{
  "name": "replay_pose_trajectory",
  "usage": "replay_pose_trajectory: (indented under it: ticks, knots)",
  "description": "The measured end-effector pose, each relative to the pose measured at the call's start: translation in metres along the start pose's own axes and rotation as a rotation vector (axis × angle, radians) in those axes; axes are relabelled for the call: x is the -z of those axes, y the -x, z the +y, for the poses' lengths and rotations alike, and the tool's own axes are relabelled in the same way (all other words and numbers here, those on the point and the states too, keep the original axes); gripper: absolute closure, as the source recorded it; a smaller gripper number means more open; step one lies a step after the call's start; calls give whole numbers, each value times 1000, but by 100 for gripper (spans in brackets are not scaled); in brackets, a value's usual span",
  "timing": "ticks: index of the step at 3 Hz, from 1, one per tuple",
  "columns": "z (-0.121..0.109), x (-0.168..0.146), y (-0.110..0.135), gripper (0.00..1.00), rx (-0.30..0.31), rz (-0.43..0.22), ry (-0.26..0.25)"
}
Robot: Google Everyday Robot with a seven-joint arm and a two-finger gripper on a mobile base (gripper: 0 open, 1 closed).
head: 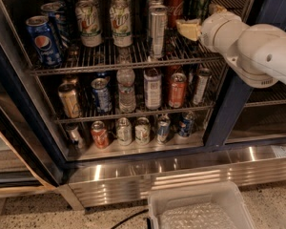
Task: Pick coke can from top shelf of fridge
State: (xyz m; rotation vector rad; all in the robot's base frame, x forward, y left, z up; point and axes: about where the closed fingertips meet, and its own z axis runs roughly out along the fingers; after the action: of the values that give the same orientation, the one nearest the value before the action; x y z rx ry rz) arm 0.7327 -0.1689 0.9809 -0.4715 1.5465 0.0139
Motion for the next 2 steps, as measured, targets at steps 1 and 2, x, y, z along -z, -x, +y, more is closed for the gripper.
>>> replay_pose_trajectory:
  ticks: [1,2]
  knots:
    - [0,-1,0,36,1,1,0]
    - [0,-1,0,40,1,1,0]
